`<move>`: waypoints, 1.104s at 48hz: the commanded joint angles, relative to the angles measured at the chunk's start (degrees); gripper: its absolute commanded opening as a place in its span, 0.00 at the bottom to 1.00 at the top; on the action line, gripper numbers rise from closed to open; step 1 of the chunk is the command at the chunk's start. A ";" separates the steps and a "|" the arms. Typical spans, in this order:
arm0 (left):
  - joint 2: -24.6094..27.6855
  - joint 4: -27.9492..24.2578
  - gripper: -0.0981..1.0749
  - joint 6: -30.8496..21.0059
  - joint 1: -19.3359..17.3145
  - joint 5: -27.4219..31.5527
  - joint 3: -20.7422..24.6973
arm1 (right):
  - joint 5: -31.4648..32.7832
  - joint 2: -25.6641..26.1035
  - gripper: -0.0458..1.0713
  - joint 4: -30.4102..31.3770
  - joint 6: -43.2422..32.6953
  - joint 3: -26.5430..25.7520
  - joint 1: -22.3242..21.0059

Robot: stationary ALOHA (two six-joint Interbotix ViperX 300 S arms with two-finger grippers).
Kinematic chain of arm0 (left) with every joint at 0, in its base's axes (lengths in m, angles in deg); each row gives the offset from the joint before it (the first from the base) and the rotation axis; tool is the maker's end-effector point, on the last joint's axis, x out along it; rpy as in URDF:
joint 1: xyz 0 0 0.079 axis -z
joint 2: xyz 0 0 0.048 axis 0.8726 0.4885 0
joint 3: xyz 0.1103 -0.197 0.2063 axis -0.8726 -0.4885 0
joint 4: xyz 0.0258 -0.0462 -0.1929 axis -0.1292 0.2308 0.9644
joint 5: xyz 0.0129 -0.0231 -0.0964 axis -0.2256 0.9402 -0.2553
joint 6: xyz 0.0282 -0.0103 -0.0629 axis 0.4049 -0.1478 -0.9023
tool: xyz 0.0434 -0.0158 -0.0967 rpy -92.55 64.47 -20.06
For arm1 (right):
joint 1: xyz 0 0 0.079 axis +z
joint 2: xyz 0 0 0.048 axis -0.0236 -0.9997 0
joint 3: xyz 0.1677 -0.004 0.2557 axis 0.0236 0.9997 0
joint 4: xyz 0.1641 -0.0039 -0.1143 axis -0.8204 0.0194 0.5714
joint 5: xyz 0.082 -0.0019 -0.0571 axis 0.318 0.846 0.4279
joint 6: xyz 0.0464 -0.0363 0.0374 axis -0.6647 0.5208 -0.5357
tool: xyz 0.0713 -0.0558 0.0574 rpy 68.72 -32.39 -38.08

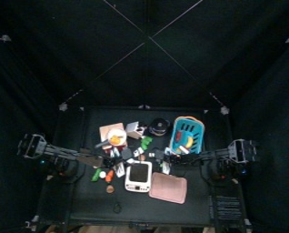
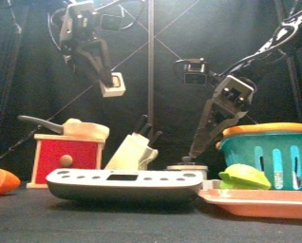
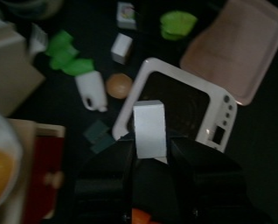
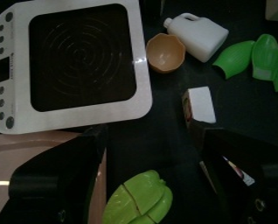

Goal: Place sushi piece in pan

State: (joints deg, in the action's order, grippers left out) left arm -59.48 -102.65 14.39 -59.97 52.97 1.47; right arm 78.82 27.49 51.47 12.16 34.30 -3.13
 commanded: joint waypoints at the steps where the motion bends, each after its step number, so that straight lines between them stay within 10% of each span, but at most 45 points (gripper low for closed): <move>1: -2.64 -2.20 0.49 0.26 -5.27 -0.18 -1.14 | -0.18 1.32 0.96 0.09 0.09 -0.70 0.00; 22: -3.60 -3.43 0.49 0.26 -20.74 -1.41 -4.66 | -0.18 0.53 0.96 0.09 0.44 -0.88 -0.18; 53: -2.37 -2.55 0.60 0.18 -22.50 -3.08 -7.91 | -0.26 0.09 0.96 0.18 0.53 -1.14 -0.35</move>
State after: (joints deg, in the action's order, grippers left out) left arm -62.03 -105.29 14.57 -82.29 50.68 -6.97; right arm 78.82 26.70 51.56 12.69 34.30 -3.22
